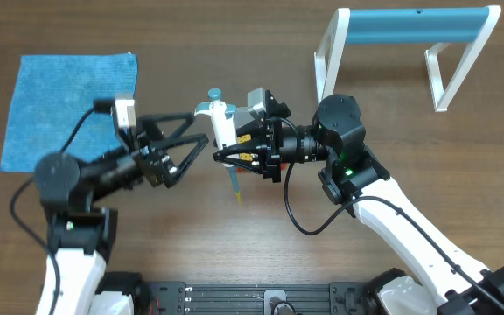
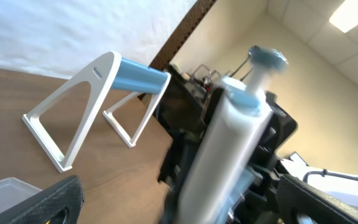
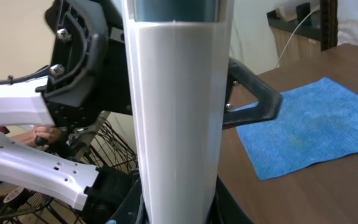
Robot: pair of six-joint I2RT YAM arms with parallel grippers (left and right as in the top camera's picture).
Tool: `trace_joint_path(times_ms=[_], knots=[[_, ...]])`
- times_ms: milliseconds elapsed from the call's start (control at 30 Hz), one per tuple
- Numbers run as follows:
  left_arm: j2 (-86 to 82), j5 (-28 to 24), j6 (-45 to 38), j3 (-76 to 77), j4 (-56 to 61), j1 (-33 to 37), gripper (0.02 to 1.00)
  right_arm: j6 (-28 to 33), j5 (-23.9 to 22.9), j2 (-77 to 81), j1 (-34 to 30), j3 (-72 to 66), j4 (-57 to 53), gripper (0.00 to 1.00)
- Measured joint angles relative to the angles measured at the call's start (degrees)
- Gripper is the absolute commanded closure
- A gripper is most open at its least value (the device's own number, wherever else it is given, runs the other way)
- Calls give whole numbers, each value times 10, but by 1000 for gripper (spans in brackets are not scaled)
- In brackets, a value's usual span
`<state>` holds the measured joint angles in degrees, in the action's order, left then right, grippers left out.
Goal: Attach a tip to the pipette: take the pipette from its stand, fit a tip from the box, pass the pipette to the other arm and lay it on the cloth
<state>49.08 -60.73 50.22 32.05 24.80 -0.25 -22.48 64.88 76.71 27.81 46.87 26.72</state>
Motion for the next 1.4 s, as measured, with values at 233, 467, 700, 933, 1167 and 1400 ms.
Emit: trace_joint_path(times_ms=[233, 467, 700, 933, 1167, 1400], knots=[[191, -187, -12, 125, 92, 4, 25, -11, 0, 0, 0, 0, -1, 925], [193, -225, -14, 127, 129, -26, 95, -47, 0, 0, 0, 0, -1, 923], [193, -216, -15, 127, 147, -49, 325, -56, 0, 0, 0, 0, -2, 923], [193, -177, -20, 128, 149, -55, 443, -56, -4, 0, 0, 0, -1, 923], [193, -159, -20, 128, 149, -77, 595, -56, -11, 0, 0, 0, 21, 923], [195, -150, -40, 128, 152, -77, 958, -73, -3, 0, 0, 0, 28, 923]])
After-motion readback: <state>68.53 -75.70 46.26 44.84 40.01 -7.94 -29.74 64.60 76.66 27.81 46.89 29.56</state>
